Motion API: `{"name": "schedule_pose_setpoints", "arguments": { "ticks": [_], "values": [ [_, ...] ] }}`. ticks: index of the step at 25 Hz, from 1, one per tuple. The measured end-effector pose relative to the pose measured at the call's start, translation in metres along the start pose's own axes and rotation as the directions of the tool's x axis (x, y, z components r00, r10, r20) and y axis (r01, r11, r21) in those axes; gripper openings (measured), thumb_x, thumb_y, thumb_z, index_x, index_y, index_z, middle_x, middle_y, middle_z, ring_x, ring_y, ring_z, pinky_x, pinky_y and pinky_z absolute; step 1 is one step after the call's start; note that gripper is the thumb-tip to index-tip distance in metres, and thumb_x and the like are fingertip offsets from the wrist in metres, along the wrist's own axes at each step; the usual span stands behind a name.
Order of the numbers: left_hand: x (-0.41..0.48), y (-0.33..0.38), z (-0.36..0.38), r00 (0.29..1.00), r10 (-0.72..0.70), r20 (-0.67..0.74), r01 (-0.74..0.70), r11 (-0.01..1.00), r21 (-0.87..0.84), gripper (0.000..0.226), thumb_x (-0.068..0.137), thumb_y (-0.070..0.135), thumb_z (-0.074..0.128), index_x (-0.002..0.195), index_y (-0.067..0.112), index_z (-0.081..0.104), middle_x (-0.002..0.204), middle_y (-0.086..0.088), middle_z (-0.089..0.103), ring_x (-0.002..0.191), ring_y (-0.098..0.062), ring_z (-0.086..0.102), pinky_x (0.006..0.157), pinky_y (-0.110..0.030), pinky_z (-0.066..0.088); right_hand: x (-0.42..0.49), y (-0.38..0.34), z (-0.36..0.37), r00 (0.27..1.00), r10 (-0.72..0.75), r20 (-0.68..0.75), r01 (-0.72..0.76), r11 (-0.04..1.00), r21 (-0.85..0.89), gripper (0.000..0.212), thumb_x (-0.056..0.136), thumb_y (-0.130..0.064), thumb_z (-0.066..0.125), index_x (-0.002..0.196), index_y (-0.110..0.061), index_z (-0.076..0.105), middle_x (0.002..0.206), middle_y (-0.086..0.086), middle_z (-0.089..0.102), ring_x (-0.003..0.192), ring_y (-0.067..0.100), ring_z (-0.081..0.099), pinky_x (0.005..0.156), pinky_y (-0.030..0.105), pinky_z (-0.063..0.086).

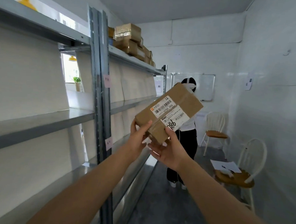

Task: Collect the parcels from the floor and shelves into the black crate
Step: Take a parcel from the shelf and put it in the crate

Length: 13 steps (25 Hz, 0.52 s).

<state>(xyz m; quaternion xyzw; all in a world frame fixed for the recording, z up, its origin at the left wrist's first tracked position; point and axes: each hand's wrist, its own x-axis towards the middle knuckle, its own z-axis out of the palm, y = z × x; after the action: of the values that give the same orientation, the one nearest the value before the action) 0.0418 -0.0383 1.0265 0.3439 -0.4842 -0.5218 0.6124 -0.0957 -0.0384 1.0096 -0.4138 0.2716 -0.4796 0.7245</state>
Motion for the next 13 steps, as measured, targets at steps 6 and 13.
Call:
{"name": "schedule_pose_setpoints", "arguments": {
  "ticks": [6,13],
  "values": [
    [-0.034,0.043,-0.07,0.965,0.104,-0.241,-0.054,0.977,0.205,0.058,0.083,0.035,0.064,0.134,0.039,0.038,0.116,-0.006,0.062,0.104,-0.027,0.06,0.083,-0.045,0.053,0.018,-0.008,-0.005,0.998,-0.035,-0.043,0.031,0.994,-0.103,0.082,0.07,-0.052,0.067,0.138,-0.031,0.027,0.117,-0.004,0.04,0.111,0.023,0.043,0.095,0.042,0.039],
    [-0.138,0.086,-0.127,0.873,0.194,-0.448,-0.006,0.921,0.389,0.048,0.08,0.046,0.061,0.126,0.043,0.047,0.104,0.006,0.066,0.097,-0.019,0.061,0.071,-0.032,0.048,0.014,0.017,0.061,0.918,0.007,0.395,0.113,0.954,-0.279,0.05,0.094,-0.052,0.035,0.137,-0.027,0.042,0.132,0.006,0.056,0.123,0.024,0.053,0.106,0.045,0.039]
  ]
}}
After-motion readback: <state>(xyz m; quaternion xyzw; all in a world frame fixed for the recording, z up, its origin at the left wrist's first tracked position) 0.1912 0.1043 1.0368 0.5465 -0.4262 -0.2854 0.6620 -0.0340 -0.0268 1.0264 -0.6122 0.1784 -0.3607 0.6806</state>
